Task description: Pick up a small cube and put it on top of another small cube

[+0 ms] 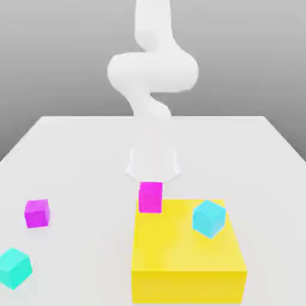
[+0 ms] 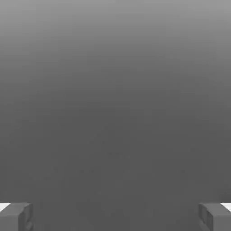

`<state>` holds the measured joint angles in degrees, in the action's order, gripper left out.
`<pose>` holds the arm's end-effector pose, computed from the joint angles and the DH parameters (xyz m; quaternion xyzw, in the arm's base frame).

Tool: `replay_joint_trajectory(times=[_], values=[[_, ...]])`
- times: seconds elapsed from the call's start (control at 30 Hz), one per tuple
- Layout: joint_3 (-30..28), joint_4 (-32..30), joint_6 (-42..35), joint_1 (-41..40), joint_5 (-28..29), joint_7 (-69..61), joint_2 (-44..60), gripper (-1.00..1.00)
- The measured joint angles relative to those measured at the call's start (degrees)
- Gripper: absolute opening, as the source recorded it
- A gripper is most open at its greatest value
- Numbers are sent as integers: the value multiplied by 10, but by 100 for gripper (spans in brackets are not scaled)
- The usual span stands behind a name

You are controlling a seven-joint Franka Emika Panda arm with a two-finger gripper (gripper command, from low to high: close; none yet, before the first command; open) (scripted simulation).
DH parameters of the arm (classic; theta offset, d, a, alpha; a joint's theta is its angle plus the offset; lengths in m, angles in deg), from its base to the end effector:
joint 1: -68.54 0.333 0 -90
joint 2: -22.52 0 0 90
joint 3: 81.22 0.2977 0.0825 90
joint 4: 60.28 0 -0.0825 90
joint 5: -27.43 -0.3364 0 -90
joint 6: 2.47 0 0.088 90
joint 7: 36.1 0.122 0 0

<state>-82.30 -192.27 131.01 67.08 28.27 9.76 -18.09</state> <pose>0.3538 -0.0185 0.6555 -0.8524 0.3801 -0.3339 0.1323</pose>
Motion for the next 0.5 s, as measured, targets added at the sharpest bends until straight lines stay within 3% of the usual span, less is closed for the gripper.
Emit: replay_joint_trajectory(times=[0.5], values=[[-99, -13, 103, -73, 5, -31, 314, 0]])
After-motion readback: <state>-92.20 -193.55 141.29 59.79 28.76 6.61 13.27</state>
